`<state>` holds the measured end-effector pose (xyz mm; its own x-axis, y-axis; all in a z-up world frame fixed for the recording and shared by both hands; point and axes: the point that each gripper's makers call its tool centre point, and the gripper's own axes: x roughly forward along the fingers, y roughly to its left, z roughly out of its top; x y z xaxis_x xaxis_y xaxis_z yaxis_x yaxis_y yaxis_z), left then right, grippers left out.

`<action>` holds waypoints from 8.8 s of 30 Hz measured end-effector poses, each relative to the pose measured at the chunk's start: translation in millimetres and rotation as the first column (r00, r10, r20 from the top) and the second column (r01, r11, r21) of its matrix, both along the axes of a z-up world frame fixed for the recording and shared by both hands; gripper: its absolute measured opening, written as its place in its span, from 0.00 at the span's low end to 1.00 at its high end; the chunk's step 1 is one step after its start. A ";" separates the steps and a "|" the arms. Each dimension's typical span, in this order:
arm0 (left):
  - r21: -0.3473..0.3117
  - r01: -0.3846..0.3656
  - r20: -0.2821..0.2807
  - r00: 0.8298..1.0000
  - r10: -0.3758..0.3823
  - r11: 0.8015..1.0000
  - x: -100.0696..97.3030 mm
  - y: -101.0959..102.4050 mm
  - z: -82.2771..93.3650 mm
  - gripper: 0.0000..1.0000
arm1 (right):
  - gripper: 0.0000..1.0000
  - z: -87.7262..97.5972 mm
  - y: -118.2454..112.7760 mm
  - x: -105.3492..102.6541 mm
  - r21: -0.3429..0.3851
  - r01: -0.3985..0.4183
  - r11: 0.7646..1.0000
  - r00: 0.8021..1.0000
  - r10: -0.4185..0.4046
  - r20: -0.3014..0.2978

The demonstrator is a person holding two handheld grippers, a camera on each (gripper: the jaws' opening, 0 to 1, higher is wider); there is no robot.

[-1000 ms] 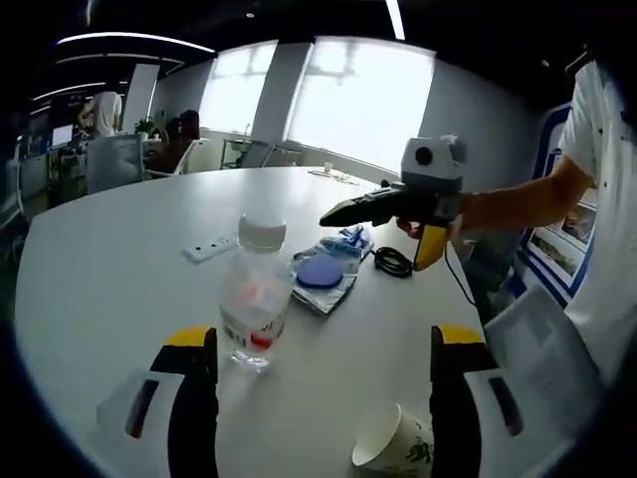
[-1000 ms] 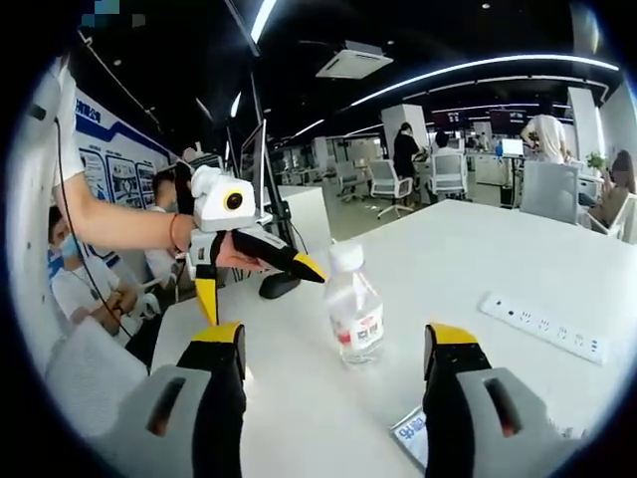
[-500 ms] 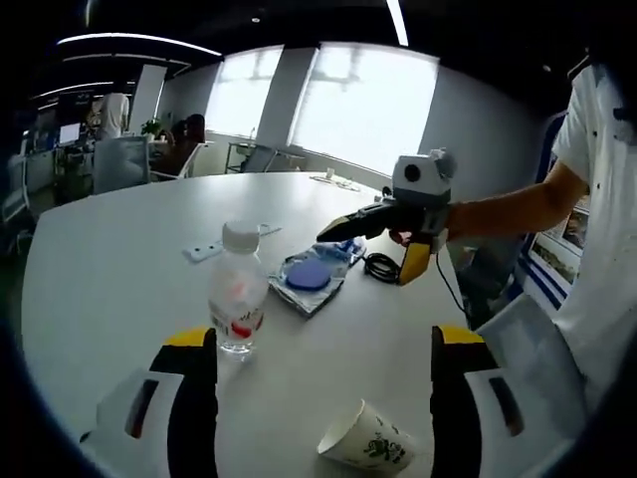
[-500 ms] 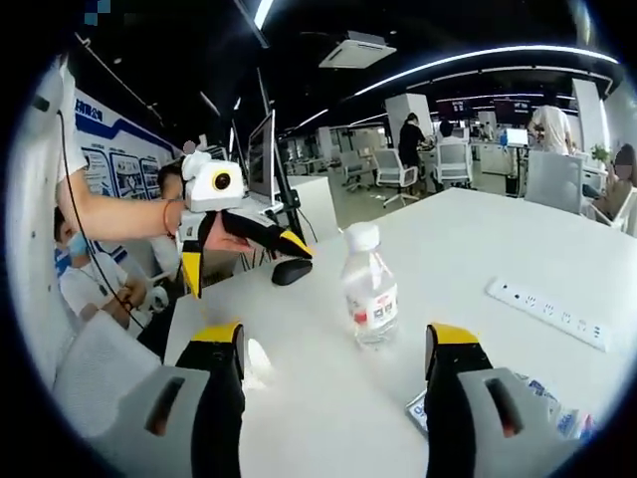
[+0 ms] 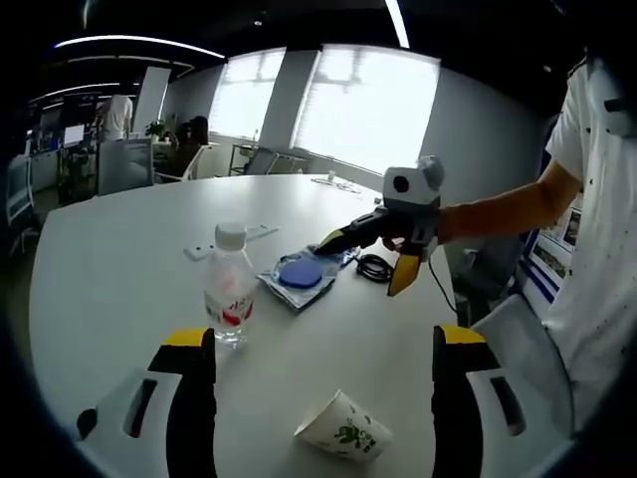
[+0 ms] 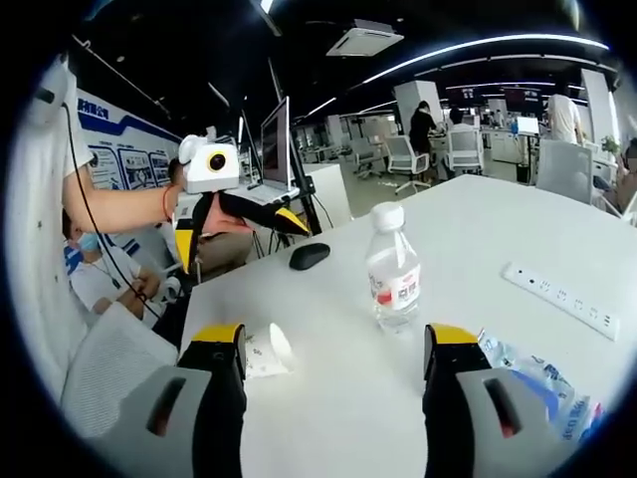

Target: Arrange the tabletop items into an orderly group along one side of the table until the central work area is clear of visible clutter.

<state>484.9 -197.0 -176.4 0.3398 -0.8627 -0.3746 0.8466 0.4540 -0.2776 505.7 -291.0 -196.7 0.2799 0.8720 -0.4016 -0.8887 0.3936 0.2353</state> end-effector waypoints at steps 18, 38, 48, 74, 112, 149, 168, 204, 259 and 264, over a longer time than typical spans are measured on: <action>-0.005 -0.050 -0.016 0.999 0.049 0.999 -24.2 20.1 4.7 0.93 | 0.68 -28.3 22.1 -26.6 -0.041 -0.141 0.989 0.986 0.136 -0.095; -0.017 -0.084 -0.024 0.996 0.084 0.996 -41.2 29.0 4.7 0.92 | 0.53 -66.3 64.8 -46.2 -0.070 -0.339 0.938 0.923 0.318 -0.215; -0.029 -0.127 -0.040 0.991 0.126 0.991 -47.1 34.9 0.3 0.91 | 0.39 -80.0 86.2 -53.2 -0.061 -0.431 0.900 0.876 0.402 -0.266; -0.043 -0.188 -0.057 0.981 0.185 0.981 -54.1 48.7 -8.3 0.90 | 0.08 -91.7 99.1 -81.3 0.002 -0.576 0.817 0.752 0.531 -0.391; -0.051 -0.152 -0.030 0.988 0.151 0.987 -59.6 33.3 0.6 0.88 | 0.00 -22.3 34.8 -70.3 -0.087 -0.494 0.865 0.846 0.455 -0.278; -0.050 -0.166 -0.030 0.986 0.164 0.985 -55.6 35.2 -3.8 0.87 | 0.00 -50.6 -2.3 56.6 -0.752 -0.378 0.540 0.796 0.604 0.033; -0.063 -0.179 -0.044 0.983 0.177 0.982 -55.7 38.2 -8.8 0.86 | 0.00 -80.9 -1.8 62.7 -0.793 -0.411 0.450 0.746 0.666 -0.008; -0.064 -0.183 -0.050 0.982 0.180 0.981 -53.9 37.4 -13.5 0.86 | 0.13 -92.1 -0.9 61.7 -0.786 -0.417 0.456 0.753 0.658 -0.019; -0.035 -0.136 -0.021 0.991 0.136 0.990 -54.3 15.7 -5.6 0.87 | 0.62 -55.9 -28.5 38.9 -0.562 -0.226 0.796 0.934 0.341 0.107; -0.032 -0.131 -0.020 0.991 0.130 0.991 -54.8 12.0 -4.3 0.87 | 0.64 -46.6 -39.8 35.9 -0.523 -0.178 0.833 0.954 0.277 0.117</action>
<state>430.0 -184.9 -180.6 0.4439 -0.8235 -0.3532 0.7755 0.5505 -0.3090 541.6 -330.8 -243.4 0.2093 0.6122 -0.7625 -0.9746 0.1939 -0.1118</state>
